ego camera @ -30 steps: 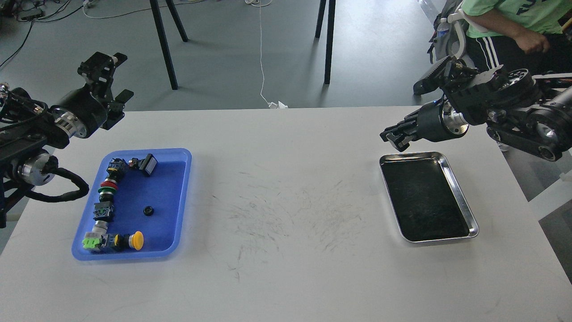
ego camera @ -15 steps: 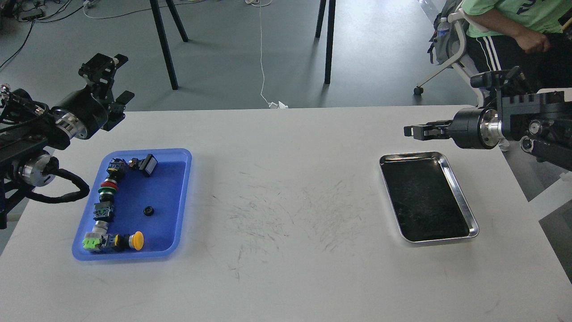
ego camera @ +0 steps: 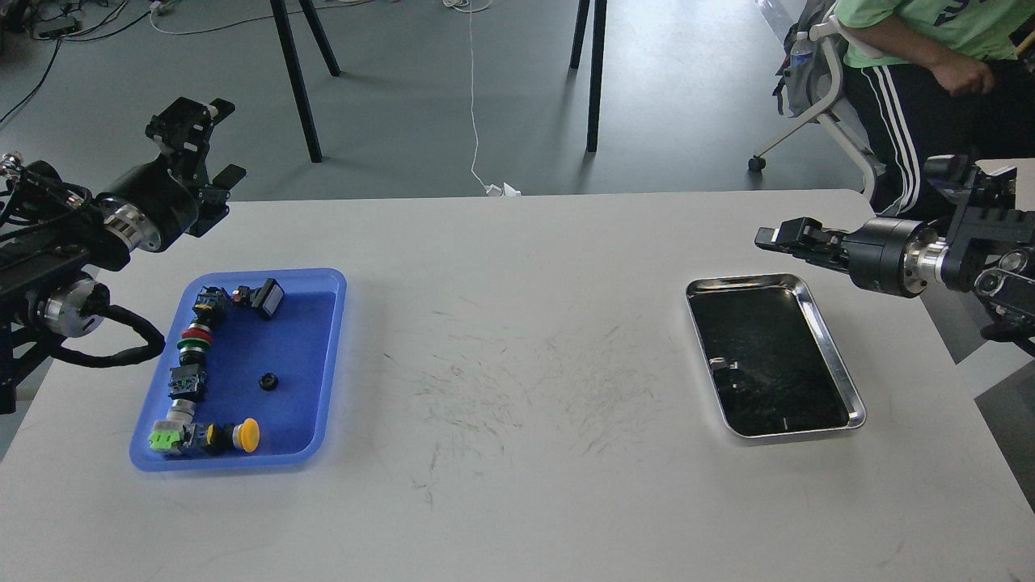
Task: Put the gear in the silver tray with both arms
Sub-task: 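Lower the right gripper into the silver tray and set the gear down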
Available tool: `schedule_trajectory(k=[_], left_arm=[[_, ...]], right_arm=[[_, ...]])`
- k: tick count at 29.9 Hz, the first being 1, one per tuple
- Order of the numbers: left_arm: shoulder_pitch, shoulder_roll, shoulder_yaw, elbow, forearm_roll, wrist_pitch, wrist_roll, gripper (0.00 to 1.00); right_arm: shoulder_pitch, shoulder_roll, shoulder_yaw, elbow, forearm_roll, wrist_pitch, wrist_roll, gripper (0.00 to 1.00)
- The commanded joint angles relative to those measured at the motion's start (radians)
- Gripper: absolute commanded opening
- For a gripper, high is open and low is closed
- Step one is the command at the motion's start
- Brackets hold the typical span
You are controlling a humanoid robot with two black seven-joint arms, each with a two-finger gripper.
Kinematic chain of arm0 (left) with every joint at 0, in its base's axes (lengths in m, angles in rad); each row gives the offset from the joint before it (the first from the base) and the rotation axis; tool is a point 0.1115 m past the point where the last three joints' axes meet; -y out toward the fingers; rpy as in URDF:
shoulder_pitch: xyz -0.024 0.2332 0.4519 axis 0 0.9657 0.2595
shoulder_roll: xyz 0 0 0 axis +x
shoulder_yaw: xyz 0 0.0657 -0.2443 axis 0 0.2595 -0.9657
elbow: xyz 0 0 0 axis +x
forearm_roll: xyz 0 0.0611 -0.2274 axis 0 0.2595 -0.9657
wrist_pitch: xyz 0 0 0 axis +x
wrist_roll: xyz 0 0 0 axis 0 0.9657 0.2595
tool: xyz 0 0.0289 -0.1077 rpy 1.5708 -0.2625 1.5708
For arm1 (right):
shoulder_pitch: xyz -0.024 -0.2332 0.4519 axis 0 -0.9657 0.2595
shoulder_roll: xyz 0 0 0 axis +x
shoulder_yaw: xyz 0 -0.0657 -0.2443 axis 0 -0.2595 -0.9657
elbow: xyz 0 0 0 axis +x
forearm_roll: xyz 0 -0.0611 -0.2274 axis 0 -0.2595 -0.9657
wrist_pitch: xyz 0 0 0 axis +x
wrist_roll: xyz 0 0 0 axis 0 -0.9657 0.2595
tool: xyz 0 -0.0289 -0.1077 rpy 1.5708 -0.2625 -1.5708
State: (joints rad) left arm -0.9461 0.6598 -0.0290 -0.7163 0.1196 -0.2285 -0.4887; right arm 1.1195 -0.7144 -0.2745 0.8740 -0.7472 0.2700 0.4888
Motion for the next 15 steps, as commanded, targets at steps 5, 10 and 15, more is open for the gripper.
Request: schedule_trajectory(k=[5,10,15], left_arm=[[0.009,0.0,0.001,0.0,-0.002,0.0,0.0,0.98],[0.009,0.0,0.001,0.003,0.0,0.0,0.0,0.98],[0.013,0.0,0.001,0.006,0.0,0.0,0.0,0.98]], right_arm=[[-0.084,0.006,0.064,0.005,0.008,-0.002,0.0,0.05],[-0.115,0.006,0.07,0.005,0.008,0.005,0.0,0.05],[-0.128,0.009,0.074,0.004,0.008,0.003,0.0,0.05]])
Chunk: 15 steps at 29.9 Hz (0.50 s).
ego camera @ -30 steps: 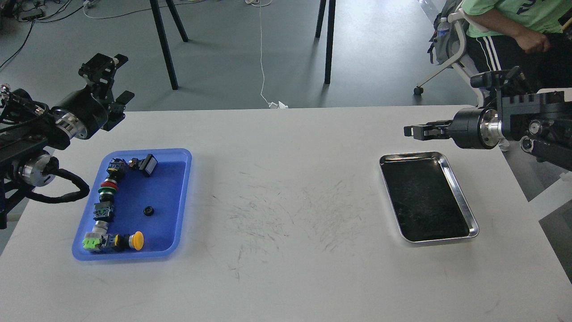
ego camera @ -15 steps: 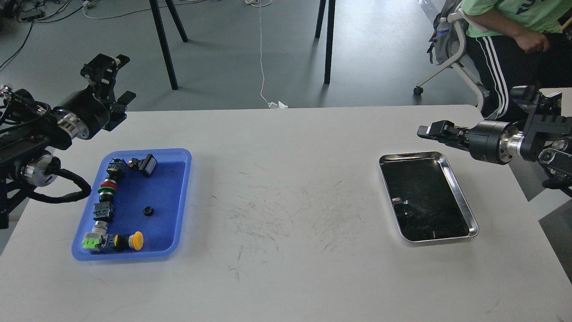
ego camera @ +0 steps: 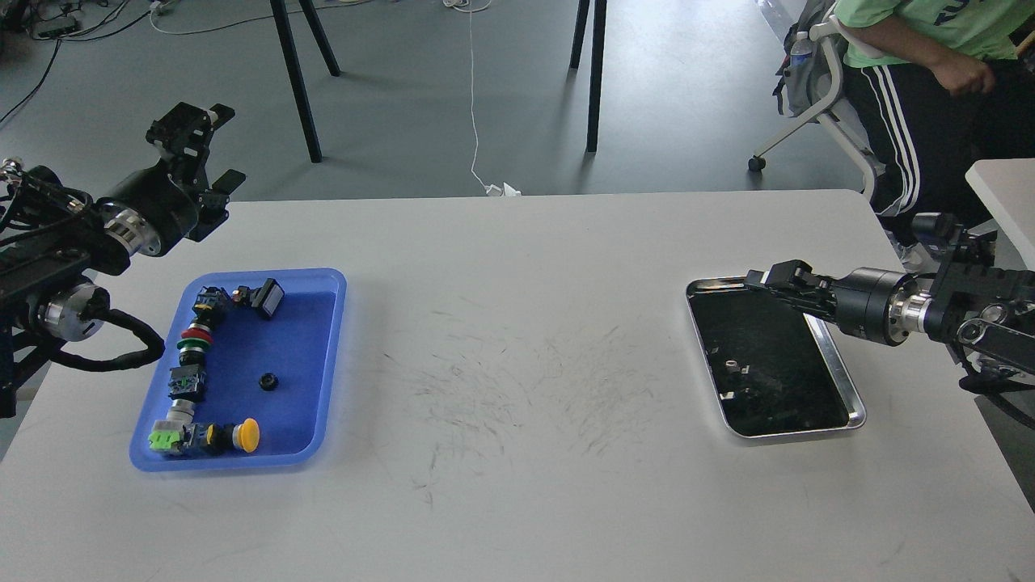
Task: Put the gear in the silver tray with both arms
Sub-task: 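Lower the right gripper into the silver tray and set the gear down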
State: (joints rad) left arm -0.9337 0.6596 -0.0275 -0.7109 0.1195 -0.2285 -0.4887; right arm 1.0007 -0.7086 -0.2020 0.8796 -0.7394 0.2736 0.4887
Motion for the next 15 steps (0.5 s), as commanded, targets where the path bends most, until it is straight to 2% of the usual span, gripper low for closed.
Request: schedule_trajectory(k=[1,15], left_arm=[[0.001,0.0,0.0,0.001,-0.001,0.0,0.0,0.98],[0.0,-0.003,0.0,0.001,0.0,0.0,0.0,0.98]], right_arm=[[-0.023,0.003,-0.002,-0.005,0.0,-0.001,0.0,0.06],[-0.077,0.023,0.001,-0.059,-0.003,-0.001,0.0,0.11]])
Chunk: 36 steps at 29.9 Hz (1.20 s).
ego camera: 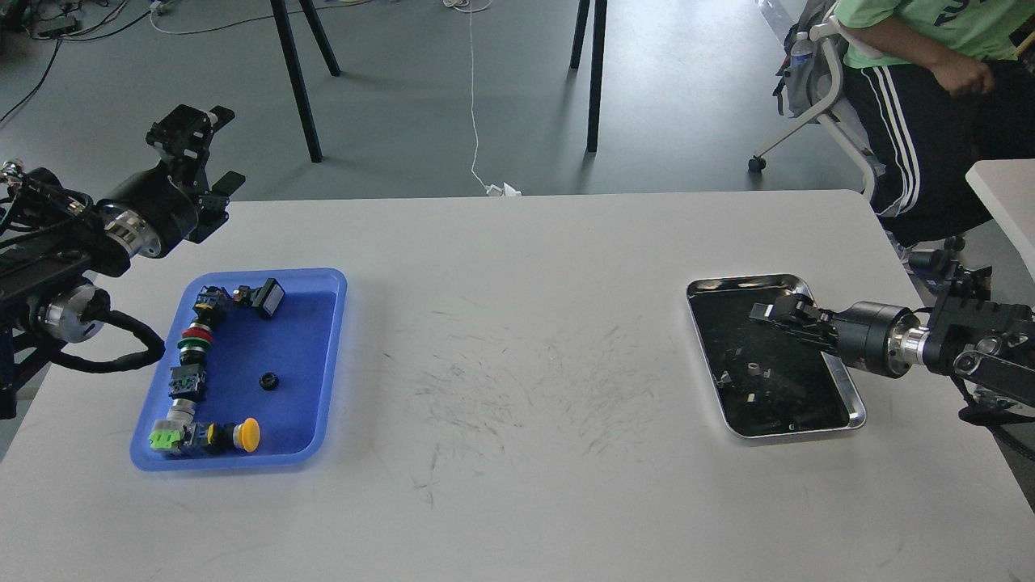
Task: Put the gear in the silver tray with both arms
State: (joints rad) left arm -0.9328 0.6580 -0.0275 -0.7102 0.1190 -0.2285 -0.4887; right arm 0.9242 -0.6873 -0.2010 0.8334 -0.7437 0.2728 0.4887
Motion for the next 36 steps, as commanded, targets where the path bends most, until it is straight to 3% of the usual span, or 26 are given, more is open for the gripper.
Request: schedule_trajectory(k=[1,9,16,23,28,36], left_arm=[[-0.001,-0.005,0.0,0.0,0.001,0.0,0.0,0.98],[0.0,-0.015,0.001,0.0,0.001,0.0,0.0,0.98],[0.0,-0.014,0.0,0.0,0.001,0.0,0.0,0.98],[0.003,-0.014,-0.002,-0.005,-0.001,-0.003,0.0,0.98],[0.003,-0.005,-0.005,-0.005,-0.002,-0.014,0.0,0.98],[0.003,0.002,-0.006,-0.003,-0.061,-0.038,0.0,0.98]], right_arm=[[-0.001,0.002,-0.002,-0.013,0.001,0.0,0.0,0.14],[0.004,0.014,0.0,-0.01,0.001,0.002,0.0,0.42],[0.01,0.011,-0.002,-0.005,0.003,0.005,0.0,0.52],[0.047,0.014,0.064,-0.005,0.009,0.003,0.0,0.79],[0.042,0.022,0.195,0.0,0.088,-0.01,0.0,0.86],[0.041,0.061,0.345,-0.002,0.27,-0.083,0.0,0.87]])
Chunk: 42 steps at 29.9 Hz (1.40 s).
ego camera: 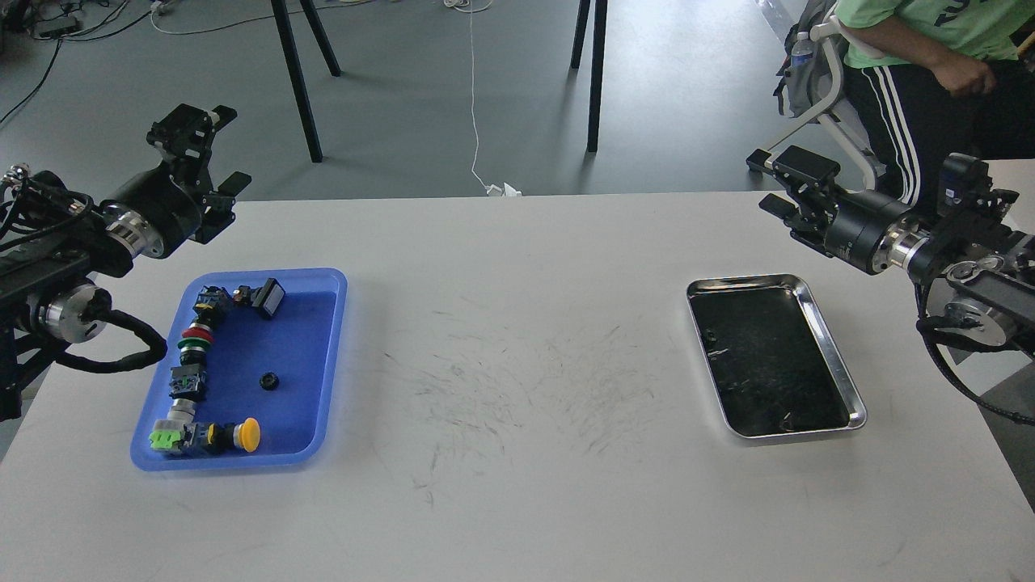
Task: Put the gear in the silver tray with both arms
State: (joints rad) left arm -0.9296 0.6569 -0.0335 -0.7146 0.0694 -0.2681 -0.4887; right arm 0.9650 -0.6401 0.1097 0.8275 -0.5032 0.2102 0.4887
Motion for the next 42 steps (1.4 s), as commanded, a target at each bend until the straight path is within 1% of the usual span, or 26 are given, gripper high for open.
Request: schedule_trajectory(k=[1,2,5,8,10,12,14,16,19,20,22,24,26,28,29,31,34,38,40,42], left_arm=[[0.0,0.009,-0.006,0.0,-0.025,-0.005,0.0,0.98],[0.0,0.012,-0.02,0.0,-0.045,-0.005,0.0,0.98],[0.008,0.02,-0.075,-0.002,-0.109,-0.04,0.0,0.98],[0.023,0.003,-0.103,0.0,-0.122,-0.034,0.0,0.98],[0.032,-0.006,-0.108,0.0,-0.131,0.012,0.0,0.98],[0.032,0.0,-0.114,-0.008,-0.134,0.088,0.0,0.98],[0.037,0.003,-0.149,-0.014,-0.132,0.125,0.0,0.98],[0.057,0.001,-0.204,-0.014,-0.135,0.113,0.0,0.98],[0.093,0.0,-0.328,-0.019,-0.138,0.05,0.0,0.98],[0.104,0.0,-0.36,-0.019,-0.137,0.041,0.0,0.98],[0.118,-0.01,-0.382,-0.019,-0.125,0.04,0.0,0.98],[0.126,-0.011,-0.353,-0.022,-0.122,0.032,0.0,0.98],[0.123,-0.008,-0.292,-0.028,-0.12,0.029,0.0,0.98],[0.112,0.015,-0.223,-0.103,-0.12,0.043,0.0,0.98],[0.111,0.039,-0.195,-0.135,-0.117,0.043,0.0,0.98],[0.111,0.098,-0.14,-0.146,-0.083,0.065,0.0,0.98],[0.106,0.122,-0.079,-0.177,-0.045,0.104,0.0,0.98],[0.091,0.248,-0.028,-0.255,-0.011,0.11,0.0,0.98],[0.083,0.283,-0.003,-0.272,0.015,0.112,0.0,0.98],[0.074,0.328,0.003,-0.296,0.073,0.113,0.0,0.98]], right_arm=[[0.0,0.022,0.05,0.001,0.04,-0.023,0.0,0.87],[-0.002,0.031,0.059,0.001,0.052,-0.026,0.0,0.87],[-0.003,0.053,0.068,-0.002,0.083,-0.048,0.0,0.87],[-0.003,0.072,0.084,-0.004,0.101,-0.071,0.0,0.87],[-0.003,0.083,0.099,-0.008,0.109,-0.072,0.0,0.87],[-0.003,0.091,0.11,-0.01,0.109,-0.072,0.0,0.87],[-0.003,0.092,0.117,-0.011,0.109,-0.074,0.0,0.87],[-0.003,0.094,0.119,-0.011,0.109,-0.075,0.0,0.87],[-0.005,0.097,0.122,-0.013,0.109,-0.078,0.0,0.87],[-0.005,0.097,0.123,-0.013,0.109,-0.078,0.0,0.87],[-0.012,0.097,0.127,-0.011,0.109,-0.078,0.0,0.87],[-0.017,0.097,0.128,-0.011,0.109,-0.078,0.0,0.87],[-0.02,0.097,0.128,-0.011,0.109,-0.08,0.0,0.87],[-0.026,0.097,0.128,-0.011,0.109,-0.084,0.0,0.87],[-0.028,0.097,0.13,-0.011,0.109,-0.086,0.0,0.87],[-0.034,0.097,0.134,-0.011,0.109,-0.086,0.0,0.88],[-0.034,0.097,0.134,-0.01,0.109,-0.086,0.0,0.89],[-0.037,0.1,0.134,-0.007,0.109,-0.086,0.0,0.89],[-0.037,0.102,0.136,-0.007,0.109,-0.086,0.0,0.89],[-0.038,0.102,0.136,-0.008,0.109,-0.086,0.0,0.92]])
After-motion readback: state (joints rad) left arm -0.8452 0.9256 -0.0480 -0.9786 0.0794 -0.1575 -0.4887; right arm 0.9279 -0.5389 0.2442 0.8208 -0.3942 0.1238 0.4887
